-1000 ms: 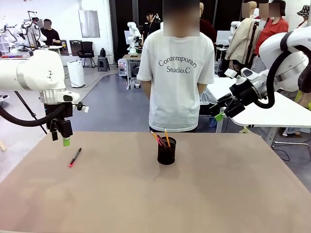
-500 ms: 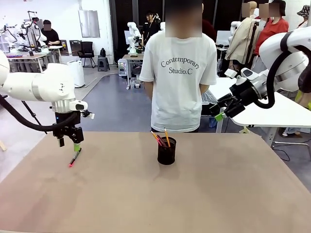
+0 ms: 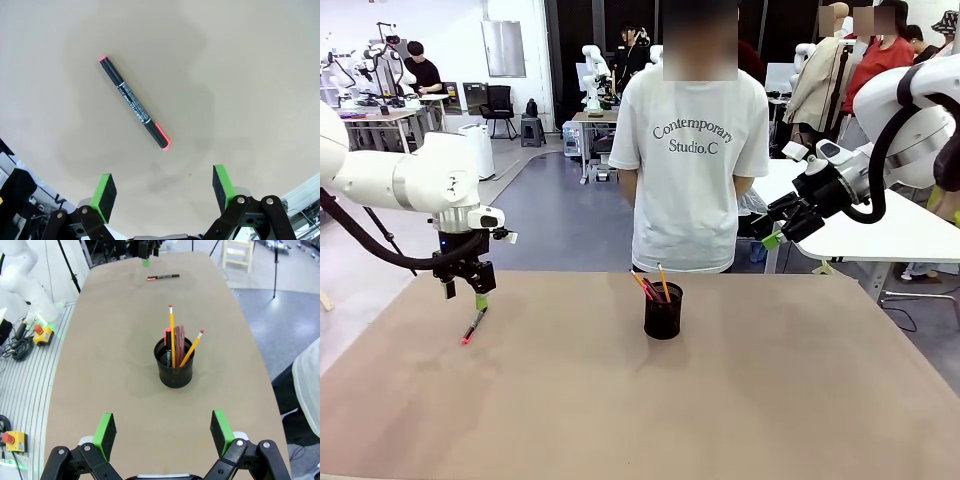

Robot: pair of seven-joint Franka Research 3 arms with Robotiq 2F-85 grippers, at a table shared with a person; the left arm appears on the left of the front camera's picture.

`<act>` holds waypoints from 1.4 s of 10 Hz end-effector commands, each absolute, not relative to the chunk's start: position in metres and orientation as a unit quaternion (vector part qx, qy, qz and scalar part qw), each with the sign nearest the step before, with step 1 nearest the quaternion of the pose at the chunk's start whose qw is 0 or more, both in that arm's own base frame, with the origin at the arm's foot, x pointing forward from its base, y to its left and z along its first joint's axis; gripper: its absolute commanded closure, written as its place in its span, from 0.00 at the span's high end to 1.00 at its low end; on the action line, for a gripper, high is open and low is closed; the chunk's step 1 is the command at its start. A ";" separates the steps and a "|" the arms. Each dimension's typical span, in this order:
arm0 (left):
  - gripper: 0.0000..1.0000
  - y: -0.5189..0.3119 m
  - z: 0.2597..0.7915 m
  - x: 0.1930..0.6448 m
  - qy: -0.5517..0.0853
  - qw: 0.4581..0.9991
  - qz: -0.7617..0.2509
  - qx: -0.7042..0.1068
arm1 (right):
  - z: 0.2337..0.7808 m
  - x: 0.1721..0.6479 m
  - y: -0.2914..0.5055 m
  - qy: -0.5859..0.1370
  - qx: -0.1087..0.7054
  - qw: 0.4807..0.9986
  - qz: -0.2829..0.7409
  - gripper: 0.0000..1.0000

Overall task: Place the pens into the pen holder.
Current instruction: Pick up a writing instrument from the table and place it into the Pen holder.

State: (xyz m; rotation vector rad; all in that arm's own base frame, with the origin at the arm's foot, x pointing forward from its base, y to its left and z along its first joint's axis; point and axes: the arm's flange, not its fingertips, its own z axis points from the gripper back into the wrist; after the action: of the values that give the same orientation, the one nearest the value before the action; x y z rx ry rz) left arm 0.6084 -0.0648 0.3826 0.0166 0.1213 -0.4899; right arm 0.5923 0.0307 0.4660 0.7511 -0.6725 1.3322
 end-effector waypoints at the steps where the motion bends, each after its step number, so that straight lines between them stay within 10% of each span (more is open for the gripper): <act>1: 1.00 -0.064 0.383 0.606 0.063 0.969 -0.240 0.003 | 0.467 0.592 0.032 -0.299 0.332 0.671 0.592 1.00; 14: 1.00 -0.065 0.311 0.648 0.007 0.995 -0.094 0.036 | 0.467 0.592 0.032 -0.299 0.332 0.671 0.592 1.00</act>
State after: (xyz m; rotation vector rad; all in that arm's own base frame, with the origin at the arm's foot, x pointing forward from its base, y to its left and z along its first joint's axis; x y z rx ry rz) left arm 0.6442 -0.0649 0.3121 0.0315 0.0322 -0.2121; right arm 0.5923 0.0307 0.4659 0.7511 -0.6724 1.3321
